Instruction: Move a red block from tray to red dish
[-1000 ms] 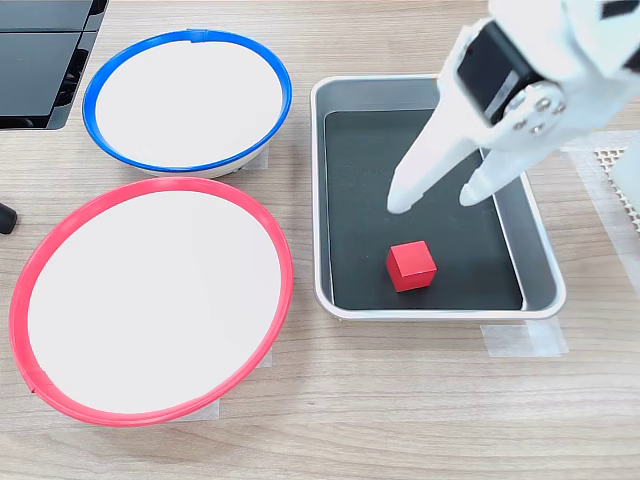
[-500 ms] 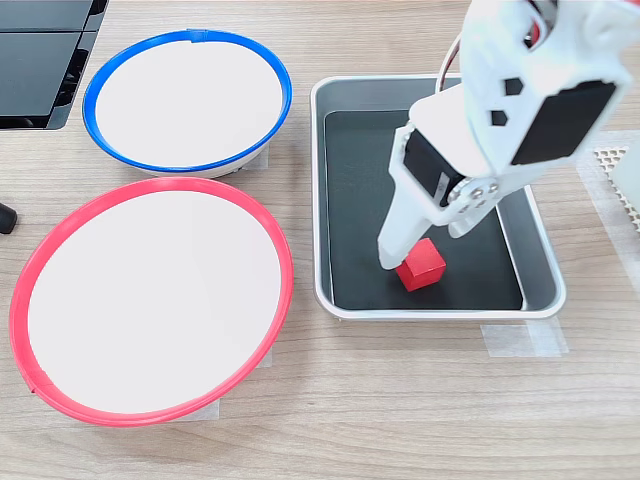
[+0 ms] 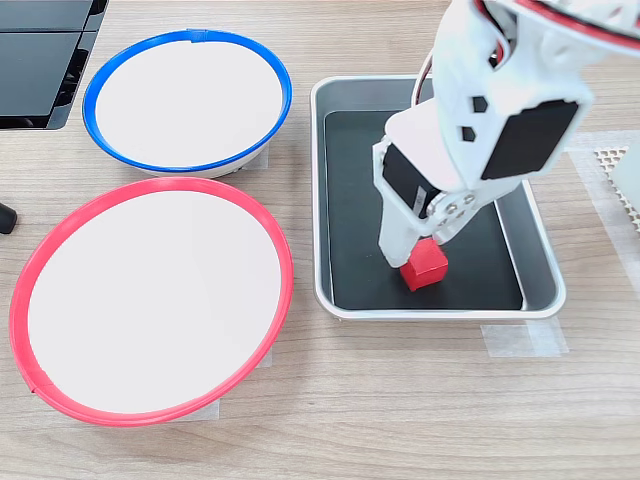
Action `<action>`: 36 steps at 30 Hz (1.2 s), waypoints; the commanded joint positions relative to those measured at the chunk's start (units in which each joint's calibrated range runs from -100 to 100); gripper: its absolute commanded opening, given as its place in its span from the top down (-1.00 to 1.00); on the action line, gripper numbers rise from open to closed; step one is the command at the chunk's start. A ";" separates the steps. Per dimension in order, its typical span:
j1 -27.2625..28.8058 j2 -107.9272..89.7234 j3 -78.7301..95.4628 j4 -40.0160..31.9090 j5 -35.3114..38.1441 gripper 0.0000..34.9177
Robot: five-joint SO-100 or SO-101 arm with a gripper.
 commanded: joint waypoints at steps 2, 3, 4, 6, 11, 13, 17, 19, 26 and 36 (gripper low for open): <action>-0.66 -1.07 -0.36 2.42 1.07 0.98; -0.75 -1.41 -1.00 4.65 1.90 0.98; -0.75 -1.75 -2.18 7.70 2.83 0.98; -0.75 -2.78 -6.19 15.87 5.32 0.99; 2.07 -1.24 -22.94 21.16 2.98 0.99; 3.39 1.57 -30.59 19.09 0.63 0.99; 5.27 8.91 -41.15 8.77 -3.32 0.99; 5.84 12.58 -43.15 2.83 -4.05 0.99; 5.65 22.56 -43.24 -13.02 -3.27 0.86; 5.84 21.36 -41.78 -21.35 -2.64 -0.23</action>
